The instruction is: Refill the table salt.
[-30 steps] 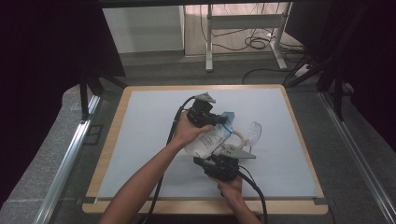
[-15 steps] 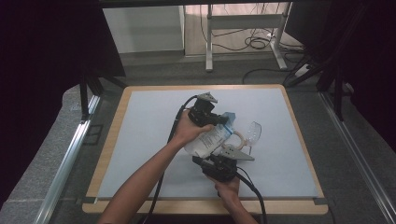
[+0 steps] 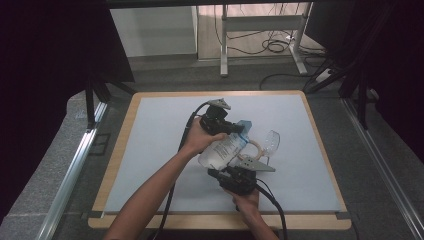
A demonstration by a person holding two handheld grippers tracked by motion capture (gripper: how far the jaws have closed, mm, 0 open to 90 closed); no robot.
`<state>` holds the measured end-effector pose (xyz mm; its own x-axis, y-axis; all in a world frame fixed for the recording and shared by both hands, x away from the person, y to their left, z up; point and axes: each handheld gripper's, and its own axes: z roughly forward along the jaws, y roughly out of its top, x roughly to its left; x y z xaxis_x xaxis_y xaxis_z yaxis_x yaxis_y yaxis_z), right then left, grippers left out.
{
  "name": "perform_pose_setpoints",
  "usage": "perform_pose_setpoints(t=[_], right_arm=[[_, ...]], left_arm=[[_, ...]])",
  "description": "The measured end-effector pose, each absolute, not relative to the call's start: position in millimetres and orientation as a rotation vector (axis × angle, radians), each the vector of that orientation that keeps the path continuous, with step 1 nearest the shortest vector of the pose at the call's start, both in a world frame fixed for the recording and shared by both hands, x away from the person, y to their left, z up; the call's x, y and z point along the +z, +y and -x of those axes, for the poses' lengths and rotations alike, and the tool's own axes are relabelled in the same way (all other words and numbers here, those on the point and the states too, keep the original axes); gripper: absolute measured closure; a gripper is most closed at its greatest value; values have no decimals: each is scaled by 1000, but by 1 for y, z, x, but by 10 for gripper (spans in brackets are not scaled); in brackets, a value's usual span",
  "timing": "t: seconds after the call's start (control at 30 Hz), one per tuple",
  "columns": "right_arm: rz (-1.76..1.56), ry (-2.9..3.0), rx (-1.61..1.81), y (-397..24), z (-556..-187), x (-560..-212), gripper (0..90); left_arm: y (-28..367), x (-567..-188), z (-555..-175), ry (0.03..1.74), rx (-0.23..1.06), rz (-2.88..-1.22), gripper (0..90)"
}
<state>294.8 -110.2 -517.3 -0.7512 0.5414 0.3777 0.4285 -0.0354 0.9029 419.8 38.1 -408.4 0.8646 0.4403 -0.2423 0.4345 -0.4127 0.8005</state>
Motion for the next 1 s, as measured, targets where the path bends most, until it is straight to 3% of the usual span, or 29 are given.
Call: perform_pose_setpoints(t=[1.0], right_arm=[[-1010,2152,1992,-121,-298,-516,625]], left_arm=[[41,-401,-423,584,-12,-2087,897]])
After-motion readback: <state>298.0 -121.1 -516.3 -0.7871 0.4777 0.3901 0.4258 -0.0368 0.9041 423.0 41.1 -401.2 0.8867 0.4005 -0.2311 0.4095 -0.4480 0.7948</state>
